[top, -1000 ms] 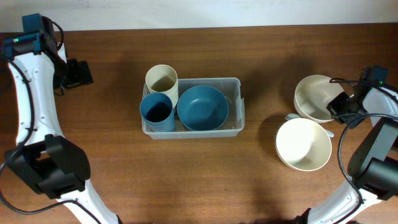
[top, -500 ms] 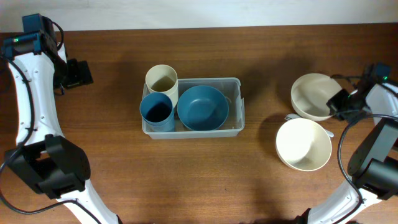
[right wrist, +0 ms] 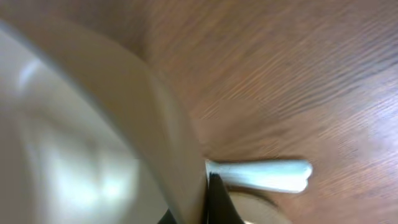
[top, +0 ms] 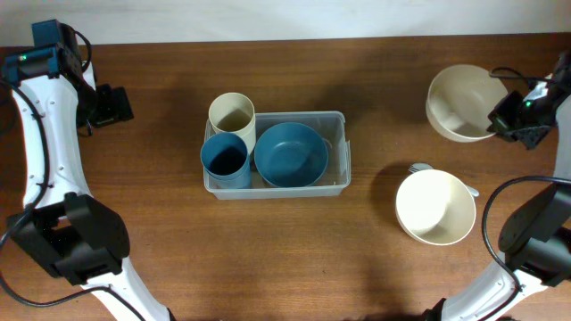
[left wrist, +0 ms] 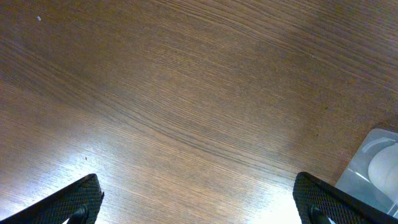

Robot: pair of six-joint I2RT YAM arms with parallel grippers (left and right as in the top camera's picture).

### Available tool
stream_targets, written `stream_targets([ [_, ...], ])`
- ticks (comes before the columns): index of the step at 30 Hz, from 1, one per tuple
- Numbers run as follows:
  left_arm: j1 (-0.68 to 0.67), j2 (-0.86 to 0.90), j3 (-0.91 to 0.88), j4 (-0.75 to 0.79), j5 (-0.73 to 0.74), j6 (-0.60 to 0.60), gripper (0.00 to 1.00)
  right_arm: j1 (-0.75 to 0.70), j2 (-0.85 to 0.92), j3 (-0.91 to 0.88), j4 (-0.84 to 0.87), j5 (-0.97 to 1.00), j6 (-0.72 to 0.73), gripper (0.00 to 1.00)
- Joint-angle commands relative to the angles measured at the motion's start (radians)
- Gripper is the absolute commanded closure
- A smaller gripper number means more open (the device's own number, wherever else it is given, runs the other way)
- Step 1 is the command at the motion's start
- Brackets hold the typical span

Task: Pack container
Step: 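Carry the cream bowl into the bin on top of the blue bowl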

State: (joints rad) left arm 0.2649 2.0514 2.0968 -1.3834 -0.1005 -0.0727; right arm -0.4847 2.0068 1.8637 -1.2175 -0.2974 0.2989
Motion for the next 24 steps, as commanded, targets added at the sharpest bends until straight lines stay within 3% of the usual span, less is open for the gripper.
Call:
stream_targets([
  [1,0.002,-0.002,0.016,0.000,0.010,-0.010,0.00,0.032,-0.006,0.069,-0.057,-0.154,-0.117,0.96],
  [11,0.002,-0.002,0.016,0.000,0.010,-0.010,0.00,0.307,-0.029,0.119,-0.205,-0.215,-0.274,0.96],
  [24,0.002,-0.002,0.016,0.000,0.010,-0.010,0.00,0.640,-0.029,0.119,-0.203,-0.059,-0.211,0.96],
])
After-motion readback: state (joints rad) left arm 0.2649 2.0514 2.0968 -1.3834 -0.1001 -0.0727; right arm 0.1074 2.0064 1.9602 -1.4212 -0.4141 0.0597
